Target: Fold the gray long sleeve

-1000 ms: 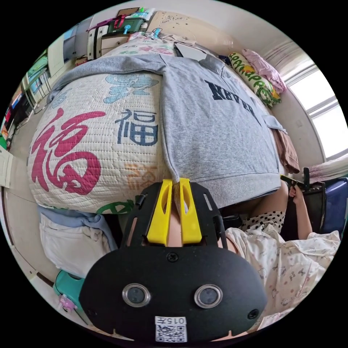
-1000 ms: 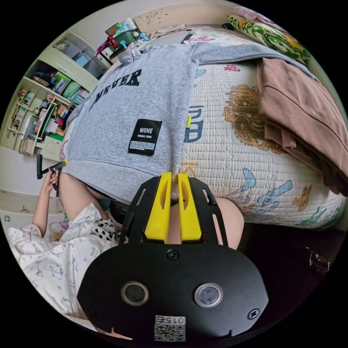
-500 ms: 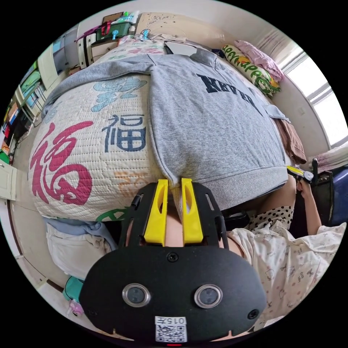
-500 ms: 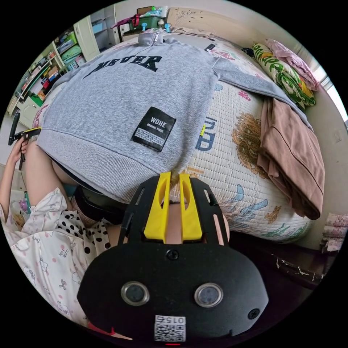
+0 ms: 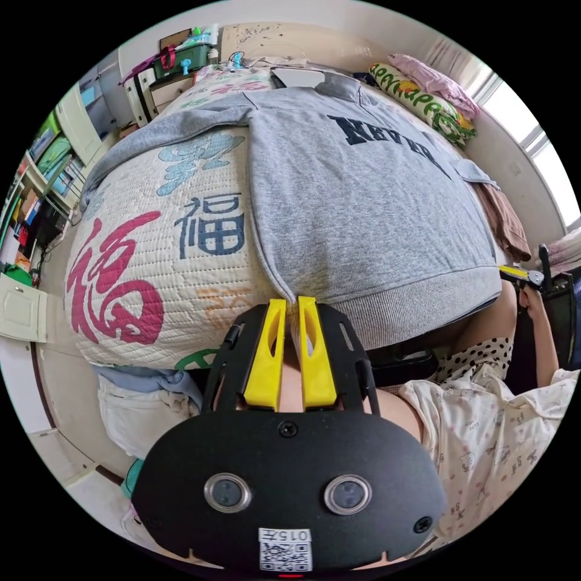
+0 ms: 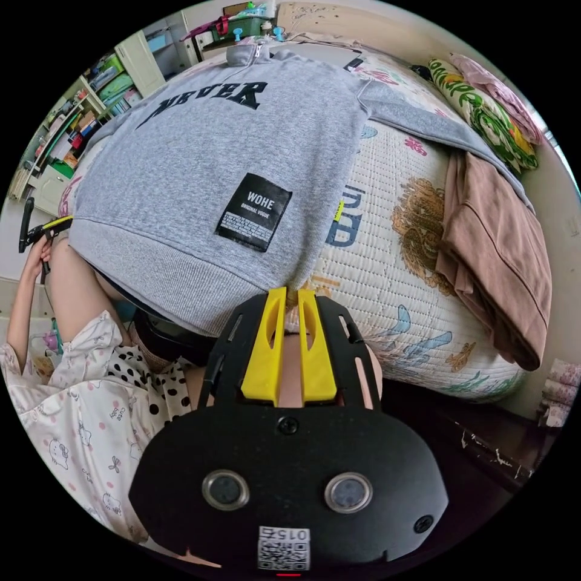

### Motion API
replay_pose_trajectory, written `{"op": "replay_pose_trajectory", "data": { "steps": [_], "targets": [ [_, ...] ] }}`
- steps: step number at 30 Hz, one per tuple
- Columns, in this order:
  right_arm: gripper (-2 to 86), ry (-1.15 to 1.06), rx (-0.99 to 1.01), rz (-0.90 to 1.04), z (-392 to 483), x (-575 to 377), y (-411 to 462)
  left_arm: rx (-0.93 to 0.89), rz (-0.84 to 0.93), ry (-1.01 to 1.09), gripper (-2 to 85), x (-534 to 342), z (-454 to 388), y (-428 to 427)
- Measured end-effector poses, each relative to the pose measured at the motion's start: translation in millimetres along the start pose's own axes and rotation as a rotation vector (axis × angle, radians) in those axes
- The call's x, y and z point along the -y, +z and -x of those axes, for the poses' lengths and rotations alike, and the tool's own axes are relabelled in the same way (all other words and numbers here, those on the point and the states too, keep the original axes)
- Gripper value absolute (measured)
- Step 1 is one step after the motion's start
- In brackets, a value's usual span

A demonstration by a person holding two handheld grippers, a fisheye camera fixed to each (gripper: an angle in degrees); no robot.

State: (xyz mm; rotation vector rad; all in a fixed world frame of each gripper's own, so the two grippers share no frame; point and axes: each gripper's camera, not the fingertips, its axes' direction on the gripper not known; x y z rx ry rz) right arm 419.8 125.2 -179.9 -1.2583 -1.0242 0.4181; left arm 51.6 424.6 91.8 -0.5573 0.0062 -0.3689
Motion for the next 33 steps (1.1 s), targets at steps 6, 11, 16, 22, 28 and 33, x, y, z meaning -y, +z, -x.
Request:
{"op": "replay_pose_trajectory", "data": {
  "steps": [6,11,16,22,28,33],
  "targets": [
    [4.9,0.032,0.039,-0.038,-7.3,-4.4,-11.9,-0.052,-0.011,-0.012,4.6,-8.5,7.7,-3.1],
    [9.7,0.153,0.203,-0.069,-40.6,-12.2,-42.1,-0.189,-0.112,-0.118,9.3,-32.7,38.6,-30.0],
    [11.8,0.289,0.405,-0.191,-83.3,-16.8,-62.9,-0.26,-0.224,-0.192,11.2,-36.3,59.2,-46.8],
    [10.2,0.255,0.345,-0.089,-61.8,14.9,-48.6,-0.212,-0.118,-0.197,7.5,-22.4,45.1,-16.5],
    [0.9,0.214,0.356,-0.076,-54.2,8.8,-59.7,-0.156,-0.097,-0.117,1.3,-29.3,32.8,-29.2],
    [-0.1,0.153,0.217,-0.022,-28.8,18.3,-67.1,-0.021,-0.047,-0.048,0.5,-24.3,15.5,-35.8]
  ]
}}
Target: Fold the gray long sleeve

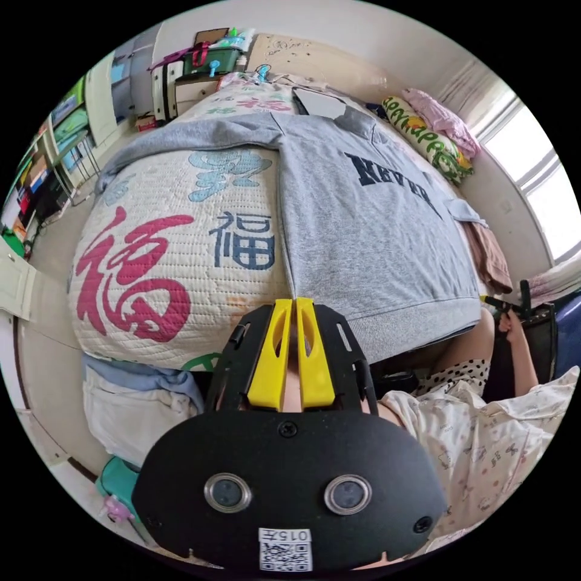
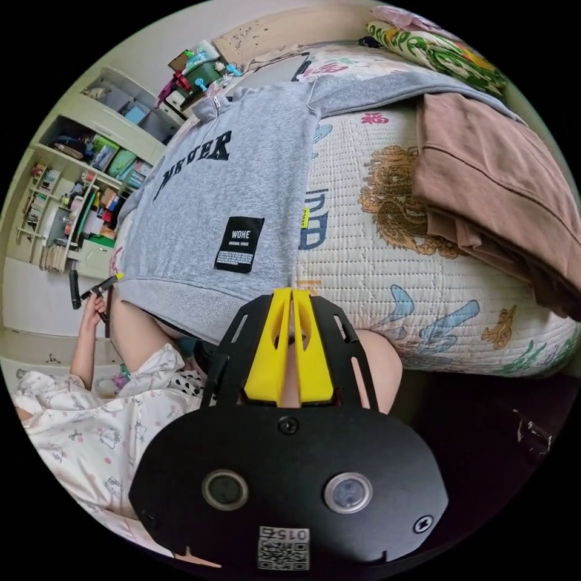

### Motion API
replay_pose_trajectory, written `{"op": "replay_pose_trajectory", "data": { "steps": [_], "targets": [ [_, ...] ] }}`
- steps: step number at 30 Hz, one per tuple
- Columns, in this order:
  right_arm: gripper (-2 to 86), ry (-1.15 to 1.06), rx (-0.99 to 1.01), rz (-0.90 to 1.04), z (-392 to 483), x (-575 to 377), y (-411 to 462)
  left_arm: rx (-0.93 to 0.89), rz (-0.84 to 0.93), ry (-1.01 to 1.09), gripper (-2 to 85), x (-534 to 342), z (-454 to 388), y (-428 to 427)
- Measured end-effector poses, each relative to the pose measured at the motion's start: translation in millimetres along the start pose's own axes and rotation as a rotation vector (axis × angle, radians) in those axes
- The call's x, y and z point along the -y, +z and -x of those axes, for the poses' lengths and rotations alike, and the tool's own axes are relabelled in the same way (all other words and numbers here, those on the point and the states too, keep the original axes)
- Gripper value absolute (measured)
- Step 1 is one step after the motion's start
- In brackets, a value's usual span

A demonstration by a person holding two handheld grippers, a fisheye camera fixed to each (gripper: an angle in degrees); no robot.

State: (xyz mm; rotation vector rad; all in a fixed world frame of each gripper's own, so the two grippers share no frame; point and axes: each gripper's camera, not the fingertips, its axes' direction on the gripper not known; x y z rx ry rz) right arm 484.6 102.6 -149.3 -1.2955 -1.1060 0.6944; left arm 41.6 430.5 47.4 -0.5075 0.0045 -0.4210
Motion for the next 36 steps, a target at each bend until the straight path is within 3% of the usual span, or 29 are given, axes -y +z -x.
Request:
{"op": "replay_pose_trajectory", "data": {
  "steps": [6,17,21,27,32,36],
  "targets": [
    [-0.2,-0.095,-0.203,0.054,47.8,10.6,15.6,0.105,0.028,0.065,-0.2,1.8,-20.4,8.2],
    [0.1,-0.083,-0.194,-0.002,74.5,0.3,0.3,0.08,0.008,0.04,-0.1,-12.5,-5.6,-5.9],
    [1.3,-0.067,-0.13,-0.026,76.2,-5.2,-13.9,0.011,0.006,0.019,0.2,-18.4,11.6,-15.3],
    [6.1,0.162,0.086,-0.085,33.0,-34.0,-52.1,-0.281,-0.073,-0.033,1.5,-38.7,66.8,-46.9],
    [6.9,0.159,0.106,-0.261,25.2,-52.6,-119.1,-0.208,-0.198,0.054,5.0,-19.3,79.8,-111.7],
    [7.5,-0.057,0.129,-0.429,69.7,13.1,-166.6,-0.144,-0.268,0.188,6.0,70.7,52.5,-138.2]
  ]
}}
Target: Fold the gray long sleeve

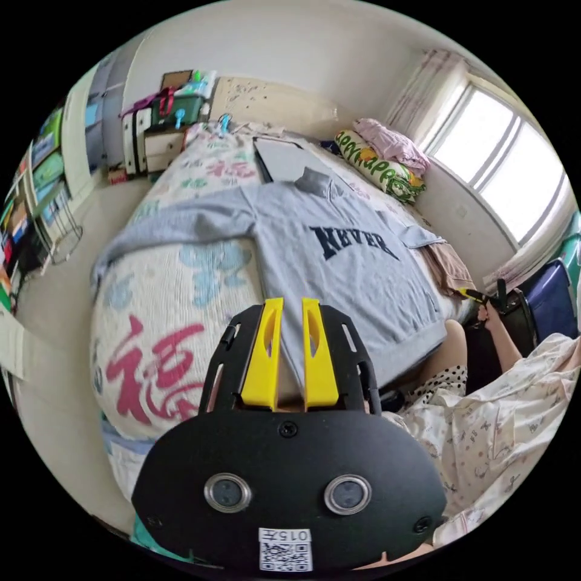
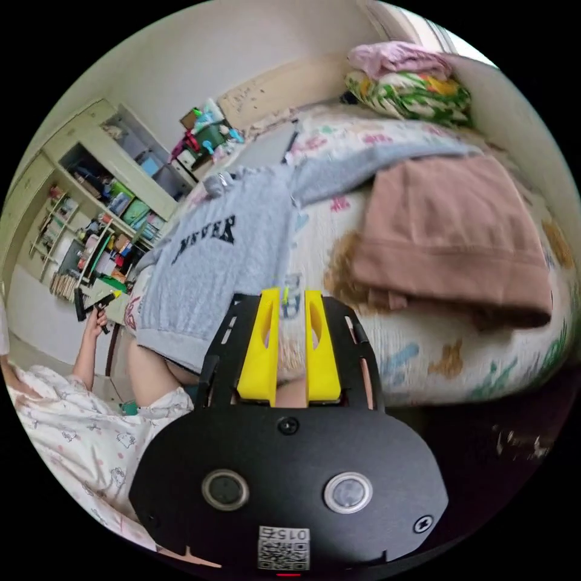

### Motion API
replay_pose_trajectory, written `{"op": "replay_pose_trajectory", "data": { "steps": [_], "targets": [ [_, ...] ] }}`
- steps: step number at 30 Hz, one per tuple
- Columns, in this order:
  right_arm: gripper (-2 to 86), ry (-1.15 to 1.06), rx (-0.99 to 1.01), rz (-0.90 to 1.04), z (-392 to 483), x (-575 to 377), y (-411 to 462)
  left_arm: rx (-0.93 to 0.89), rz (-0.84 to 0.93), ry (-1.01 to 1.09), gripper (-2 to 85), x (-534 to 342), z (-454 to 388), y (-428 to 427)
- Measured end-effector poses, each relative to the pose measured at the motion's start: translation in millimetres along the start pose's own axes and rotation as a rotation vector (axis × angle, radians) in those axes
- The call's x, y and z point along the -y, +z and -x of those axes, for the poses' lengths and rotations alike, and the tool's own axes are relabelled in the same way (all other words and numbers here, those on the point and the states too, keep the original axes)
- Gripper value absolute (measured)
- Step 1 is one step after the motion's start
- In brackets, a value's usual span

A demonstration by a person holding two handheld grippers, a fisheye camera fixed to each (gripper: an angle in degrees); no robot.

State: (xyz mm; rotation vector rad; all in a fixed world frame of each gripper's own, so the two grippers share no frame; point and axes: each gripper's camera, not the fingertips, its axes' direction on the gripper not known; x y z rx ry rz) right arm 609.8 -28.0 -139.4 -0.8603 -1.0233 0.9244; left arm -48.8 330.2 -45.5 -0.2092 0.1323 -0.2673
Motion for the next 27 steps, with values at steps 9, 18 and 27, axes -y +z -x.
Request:
{"op": "replay_pose_trajectory", "data": {
  "steps": [9,18,27],
  "targets": [
    [8.6,-0.348,0.298,0.078,99.9,251.9,156.4,-0.228,0.013,0.104,8.7,238.3,1.3,135.7],
    [9.6,-0.167,0.136,0.092,154.8,388.9,325.0,-0.232,-0.008,-0.073,16.0,338.5,15.1,249.7],
    [5.0,-0.247,-0.16,0.178,217.0,417.3,409.1,0.039,0.075,-0.045,12.4,375.3,-13.6,291.2]
  ]
}}
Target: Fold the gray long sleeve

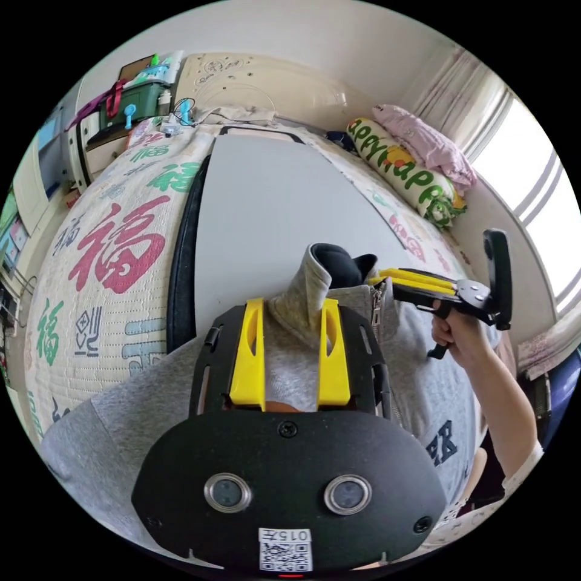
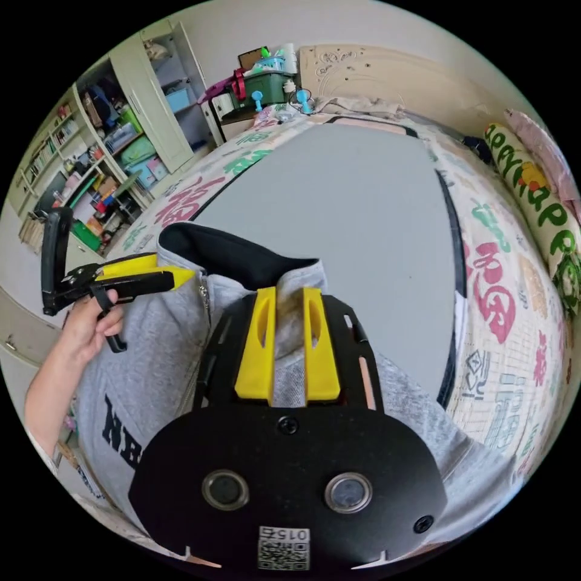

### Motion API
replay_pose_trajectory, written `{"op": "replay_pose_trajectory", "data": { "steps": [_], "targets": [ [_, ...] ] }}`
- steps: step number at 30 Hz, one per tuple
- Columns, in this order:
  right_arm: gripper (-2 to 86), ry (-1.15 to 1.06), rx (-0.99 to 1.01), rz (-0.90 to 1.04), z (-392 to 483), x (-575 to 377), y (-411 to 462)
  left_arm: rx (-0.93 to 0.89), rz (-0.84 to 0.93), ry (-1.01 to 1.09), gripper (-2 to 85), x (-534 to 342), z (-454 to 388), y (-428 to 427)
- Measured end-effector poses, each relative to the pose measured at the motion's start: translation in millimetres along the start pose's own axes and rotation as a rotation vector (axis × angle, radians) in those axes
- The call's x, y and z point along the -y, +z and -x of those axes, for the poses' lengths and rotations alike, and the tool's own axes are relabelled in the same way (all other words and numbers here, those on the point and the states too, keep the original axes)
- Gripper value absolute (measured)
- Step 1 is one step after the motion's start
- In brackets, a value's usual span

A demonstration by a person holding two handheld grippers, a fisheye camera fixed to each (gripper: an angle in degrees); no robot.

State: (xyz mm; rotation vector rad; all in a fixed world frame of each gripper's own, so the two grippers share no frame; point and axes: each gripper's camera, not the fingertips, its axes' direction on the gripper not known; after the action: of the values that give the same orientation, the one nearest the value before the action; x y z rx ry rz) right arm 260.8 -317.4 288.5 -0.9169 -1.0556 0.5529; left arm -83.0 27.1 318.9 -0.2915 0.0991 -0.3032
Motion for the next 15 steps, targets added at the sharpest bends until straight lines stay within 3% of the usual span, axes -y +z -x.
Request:
{"op": "replay_pose_trajectory", "data": {
  "steps": [3,8,11,15],
  "targets": [
    [1.9,0.017,-0.033,-0.027,3.7,6.8,-12.0,0.019,0.016,0.015,10.4,10.0,-8.6,-6.8],
    [0.7,0.186,0.101,-0.111,-17.0,17.4,-39.4,-0.062,-0.059,-0.06,6.1,22.2,-3.5,-29.5],
    [0.7,0.167,0.048,-0.056,-9.3,30.8,-31.8,-0.076,-0.009,-0.106,4.1,41.0,-2.6,-26.0],
    [1.5,0.123,-0.054,-0.013,8.9,40.8,-19.2,0.047,0.037,-0.038,3.2,58.5,-22.6,-22.1]
  ]
}}
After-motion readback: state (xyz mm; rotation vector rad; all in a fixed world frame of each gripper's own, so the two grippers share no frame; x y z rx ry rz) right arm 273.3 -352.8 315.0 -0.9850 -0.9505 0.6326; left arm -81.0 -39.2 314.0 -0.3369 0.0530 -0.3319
